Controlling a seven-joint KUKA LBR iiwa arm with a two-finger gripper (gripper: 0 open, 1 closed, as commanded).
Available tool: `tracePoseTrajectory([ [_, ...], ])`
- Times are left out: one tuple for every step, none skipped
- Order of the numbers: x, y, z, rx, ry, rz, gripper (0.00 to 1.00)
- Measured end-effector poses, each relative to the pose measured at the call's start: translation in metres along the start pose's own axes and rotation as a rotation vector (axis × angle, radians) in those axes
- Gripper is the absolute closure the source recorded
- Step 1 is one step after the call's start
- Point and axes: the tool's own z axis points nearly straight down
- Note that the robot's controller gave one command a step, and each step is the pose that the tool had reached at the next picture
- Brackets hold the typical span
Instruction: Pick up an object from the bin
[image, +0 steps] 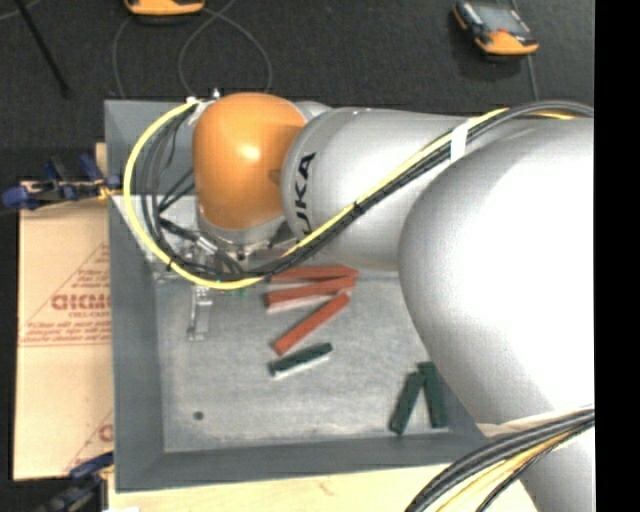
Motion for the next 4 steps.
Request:
tracePoseTrajectory([
  [-0.018, -0.048, 0.04, 0.002, -0.005, 0.129, 0.0],
  [-0.026, -0.125, 0.075, 0.006, -0.006, 0.117, 0.0],
  [-0.013, -0.188, 0.08, 0.001, -0.01, 0.128, 0.0],
  [-0.012, -0.183, 0.081, -0.001, -0.009, 0.124, 1.0],
])
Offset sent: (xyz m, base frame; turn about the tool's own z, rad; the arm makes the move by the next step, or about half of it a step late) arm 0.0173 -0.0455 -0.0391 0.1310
